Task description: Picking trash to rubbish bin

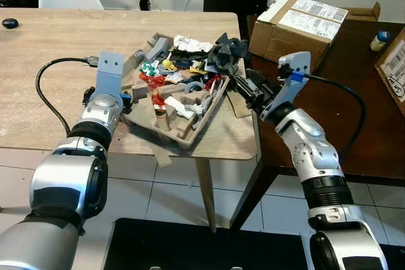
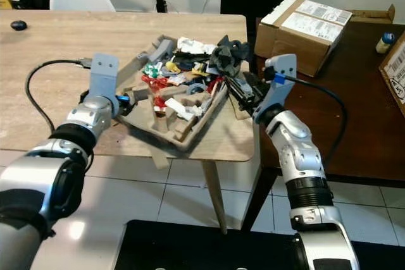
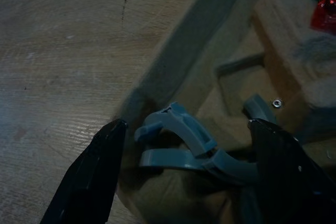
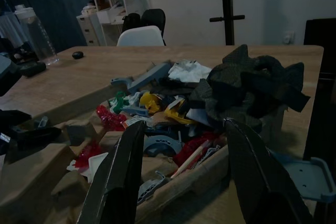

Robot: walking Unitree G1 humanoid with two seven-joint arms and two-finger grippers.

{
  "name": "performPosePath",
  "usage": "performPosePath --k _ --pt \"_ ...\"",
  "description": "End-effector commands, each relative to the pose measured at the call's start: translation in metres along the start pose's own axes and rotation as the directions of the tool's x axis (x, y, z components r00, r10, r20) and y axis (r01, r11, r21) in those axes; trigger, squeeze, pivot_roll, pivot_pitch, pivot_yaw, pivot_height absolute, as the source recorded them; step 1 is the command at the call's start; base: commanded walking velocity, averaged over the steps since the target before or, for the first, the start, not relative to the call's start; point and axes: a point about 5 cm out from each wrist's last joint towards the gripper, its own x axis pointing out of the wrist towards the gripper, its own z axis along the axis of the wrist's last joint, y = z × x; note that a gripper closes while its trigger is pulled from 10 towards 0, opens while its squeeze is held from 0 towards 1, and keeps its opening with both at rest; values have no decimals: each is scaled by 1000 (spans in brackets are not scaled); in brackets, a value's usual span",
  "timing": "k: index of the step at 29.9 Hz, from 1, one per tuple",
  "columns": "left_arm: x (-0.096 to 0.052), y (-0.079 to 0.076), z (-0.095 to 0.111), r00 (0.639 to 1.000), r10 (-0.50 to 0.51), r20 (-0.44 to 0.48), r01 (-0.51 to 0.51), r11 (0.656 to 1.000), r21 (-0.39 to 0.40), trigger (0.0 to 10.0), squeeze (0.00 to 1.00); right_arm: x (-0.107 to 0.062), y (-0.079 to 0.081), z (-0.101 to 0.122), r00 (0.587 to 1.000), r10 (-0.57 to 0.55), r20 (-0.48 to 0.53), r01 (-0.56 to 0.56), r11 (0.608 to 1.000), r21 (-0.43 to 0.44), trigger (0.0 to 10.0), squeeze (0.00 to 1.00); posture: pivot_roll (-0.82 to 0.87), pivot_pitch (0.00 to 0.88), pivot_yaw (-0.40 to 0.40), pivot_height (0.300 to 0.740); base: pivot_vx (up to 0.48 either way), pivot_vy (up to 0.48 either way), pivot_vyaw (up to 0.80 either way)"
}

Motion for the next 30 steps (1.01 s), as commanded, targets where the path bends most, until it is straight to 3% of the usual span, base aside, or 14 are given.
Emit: performPosePath --k 1,2,3,19,30 --pt "0 5 -4 999 -1 -35 1 1000 -5 4039 0 0 -1 1 1000 4 1 -4 1000 -11 10000 0 109 186 55 740 0 0 0" --pt "0 4 -4 999 -11 -39 11 1000 -18 157 0 0 -1 1 1000 4 1 -4 1000 -13 10000 0 110 184 56 740 0 0 0" --pt "0 3 -5 999 -18 -44 16 999 -27 0 0 0 -1 1 1000 2 0 -2 1000 -16 10000 0 110 184 56 740 0 0 0" --pt "0 1 -6 998 -38 -57 35 998 -57 0 0 -1 -7 2 1000 -11 -4 10 1000 -14 10000 0 109 182 53 740 0 0 0" --pt "0 6 6 999 -34 -19 32 996 -80 0 0 0 -10 5 1000 -18 9 18 1000 -5 10000 0 112 179 47 740 0 0 0"
